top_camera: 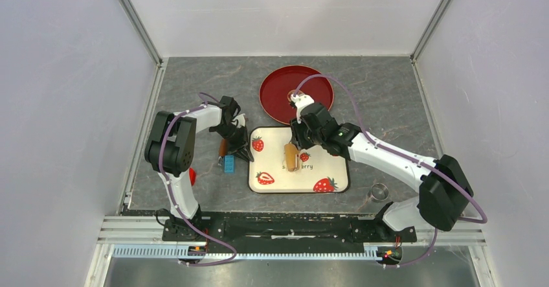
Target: Roll out the dumpling wrappers from the dough
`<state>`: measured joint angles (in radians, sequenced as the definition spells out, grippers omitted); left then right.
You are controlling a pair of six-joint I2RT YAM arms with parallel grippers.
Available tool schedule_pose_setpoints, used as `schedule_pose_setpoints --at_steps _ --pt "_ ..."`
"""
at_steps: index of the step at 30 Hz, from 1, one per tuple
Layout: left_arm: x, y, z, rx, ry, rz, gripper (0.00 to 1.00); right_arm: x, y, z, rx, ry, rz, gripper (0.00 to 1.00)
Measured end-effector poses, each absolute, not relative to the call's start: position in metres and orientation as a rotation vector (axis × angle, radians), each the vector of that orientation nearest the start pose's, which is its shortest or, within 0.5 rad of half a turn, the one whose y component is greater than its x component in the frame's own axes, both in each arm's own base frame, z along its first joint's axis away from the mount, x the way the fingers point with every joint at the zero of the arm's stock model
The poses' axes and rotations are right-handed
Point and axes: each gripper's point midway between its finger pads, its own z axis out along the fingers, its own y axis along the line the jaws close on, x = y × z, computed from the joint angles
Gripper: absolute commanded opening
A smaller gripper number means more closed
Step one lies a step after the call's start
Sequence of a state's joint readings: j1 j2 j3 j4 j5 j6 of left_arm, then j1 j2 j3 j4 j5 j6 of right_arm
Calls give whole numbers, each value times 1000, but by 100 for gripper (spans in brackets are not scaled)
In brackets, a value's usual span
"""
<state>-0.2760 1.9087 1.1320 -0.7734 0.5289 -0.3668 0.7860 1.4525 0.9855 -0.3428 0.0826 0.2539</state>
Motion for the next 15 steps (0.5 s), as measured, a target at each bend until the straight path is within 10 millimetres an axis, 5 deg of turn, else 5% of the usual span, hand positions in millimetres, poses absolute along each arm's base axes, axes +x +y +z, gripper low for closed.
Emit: schedule_pose_setpoints --at_steps 15 --pt "251 -177 15 -136 3179 -828 2 267 272 109 -645 2294 448 0"
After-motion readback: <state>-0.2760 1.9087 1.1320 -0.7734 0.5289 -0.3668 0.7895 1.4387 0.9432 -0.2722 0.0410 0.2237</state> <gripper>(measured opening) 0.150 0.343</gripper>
